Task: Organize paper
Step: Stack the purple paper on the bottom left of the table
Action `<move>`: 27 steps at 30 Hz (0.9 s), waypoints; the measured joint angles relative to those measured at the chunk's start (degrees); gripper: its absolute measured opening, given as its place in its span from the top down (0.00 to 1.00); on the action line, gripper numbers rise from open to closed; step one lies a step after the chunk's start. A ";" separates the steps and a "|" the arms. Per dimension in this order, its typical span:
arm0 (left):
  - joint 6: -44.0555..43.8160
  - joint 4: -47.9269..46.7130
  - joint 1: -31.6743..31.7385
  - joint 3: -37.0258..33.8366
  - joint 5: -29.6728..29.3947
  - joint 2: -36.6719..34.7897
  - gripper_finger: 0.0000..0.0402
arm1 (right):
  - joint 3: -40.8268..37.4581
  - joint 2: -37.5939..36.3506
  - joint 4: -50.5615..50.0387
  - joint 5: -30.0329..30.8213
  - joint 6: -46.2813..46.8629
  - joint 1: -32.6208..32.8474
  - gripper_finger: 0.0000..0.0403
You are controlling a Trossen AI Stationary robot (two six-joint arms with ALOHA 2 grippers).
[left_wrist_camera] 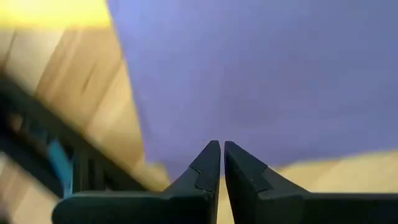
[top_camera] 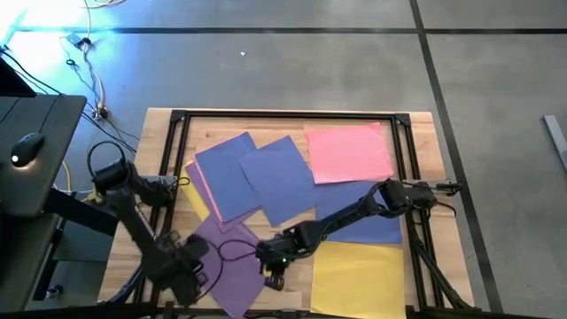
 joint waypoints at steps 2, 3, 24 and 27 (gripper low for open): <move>3.95 0.94 3.04 -3.26 -0.59 -0.92 1.00 | 0.00 0.11 0.34 3.47 1.67 0.70 0.94; 5.91 0.85 4.43 -4.65 -0.86 -1.27 1.00 | 0.00 0.51 0.57 5.33 2.86 0.91 0.94; 3.24 27.54 0.71 -15.52 11.42 -0.83 1.00 | 0.26 2.50 -10.55 1.75 3.29 -2.77 1.00; 0.56 25.88 -0.53 -14.03 11.20 -0.76 1.00 | 0.07 1.61 -11.57 2.20 1.22 -3.26 1.00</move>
